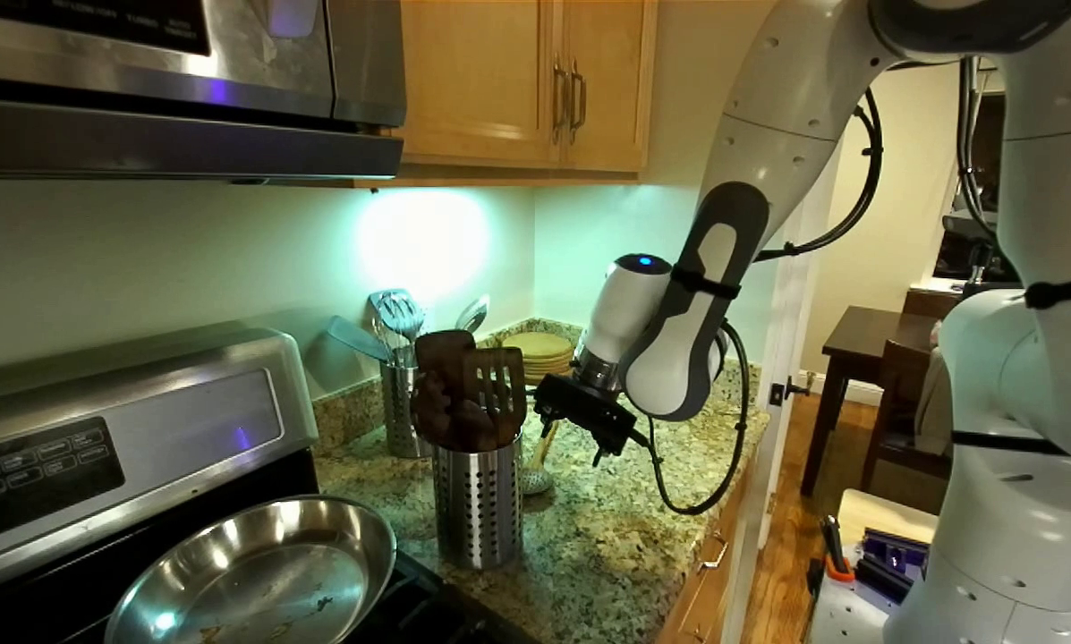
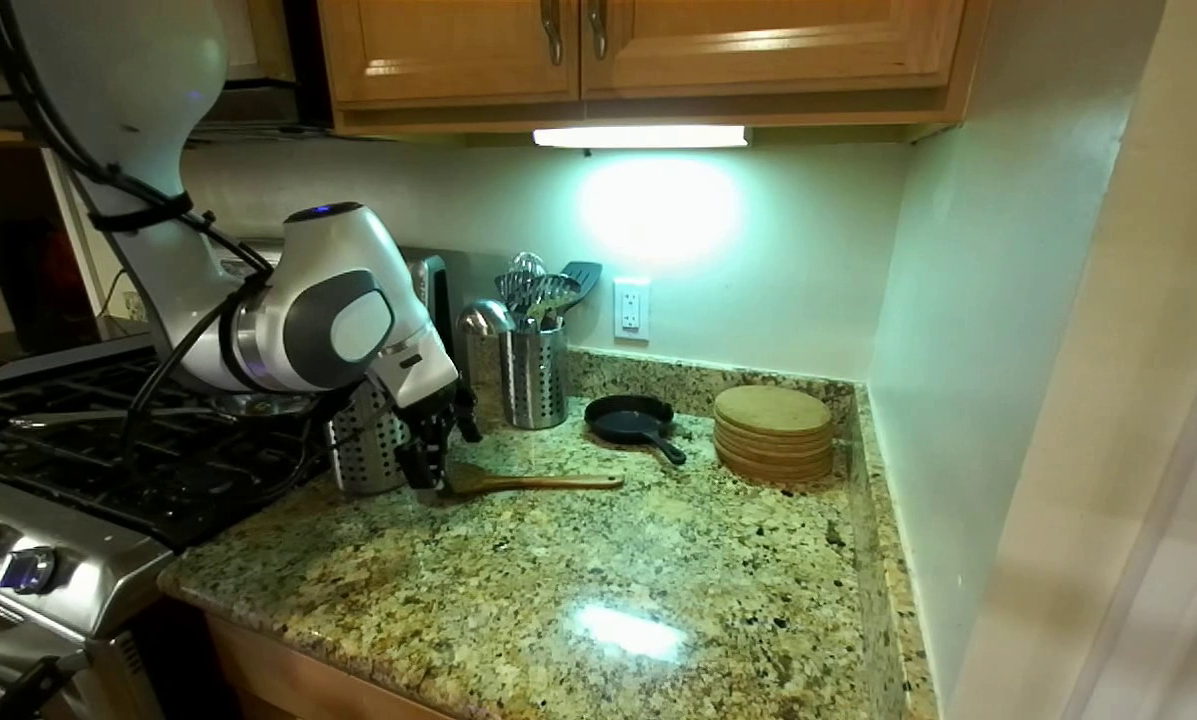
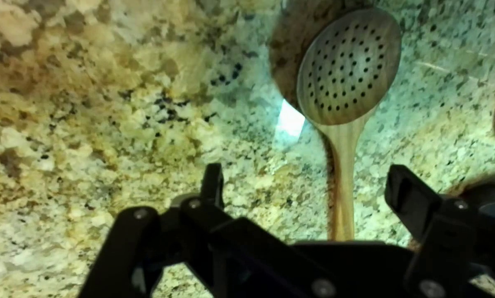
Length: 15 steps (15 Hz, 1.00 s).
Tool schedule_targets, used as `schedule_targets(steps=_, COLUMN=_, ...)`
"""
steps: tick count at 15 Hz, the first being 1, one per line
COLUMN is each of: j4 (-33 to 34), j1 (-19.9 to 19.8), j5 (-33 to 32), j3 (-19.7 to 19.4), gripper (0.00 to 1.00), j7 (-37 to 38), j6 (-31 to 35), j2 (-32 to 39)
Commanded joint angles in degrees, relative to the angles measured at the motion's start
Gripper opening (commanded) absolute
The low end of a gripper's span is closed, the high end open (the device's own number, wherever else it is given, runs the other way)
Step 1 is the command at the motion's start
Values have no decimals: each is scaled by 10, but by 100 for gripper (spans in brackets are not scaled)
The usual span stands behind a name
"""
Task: Pick the wooden spoon on the counter and put it in the utensil holder
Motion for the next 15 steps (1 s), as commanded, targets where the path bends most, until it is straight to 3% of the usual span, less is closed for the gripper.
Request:
schedule_targets(steps=1, j4=-20, j1=-47, j5=0, j3=30, gripper=100, j7=-10, j6=35, j2=-3)
schedule_targets(steps=3, j4=-21, j1=-109, j5=-1, j3=97, gripper=100, j7=-12, j6=43, j2=-5)
schedule_targets(steps=4, j4=-21, j1=-137, j5=65, j3=142, gripper=100, j7=-67, j6=50, j2=-1)
schedule_targets(steps=5, j4=-15, j1=-191, j5=8, j3=189, gripper=100, j7=-22, j6=56, j2=3)
schedule_targets(steps=8, j4=8, j1=-320, j5=-27, j3=331, gripper=100, j7=-21, j6=87, j2=46)
schedule_targets(steps=10, j4=34, j1=-408, j5=-75, j3=405, gripper=100, j7=-23, j6=98, j2=99)
schedule_targets(steps=13, j4=71, j1=-521, j5=-137, j3=476, gripper=100, j7=-47, j6=76, j2=157)
schedule_targets(steps=15, j4=90, j1=-566, j5=-162, j3=496, gripper=100, j7=-60, j6=54, j2=175)
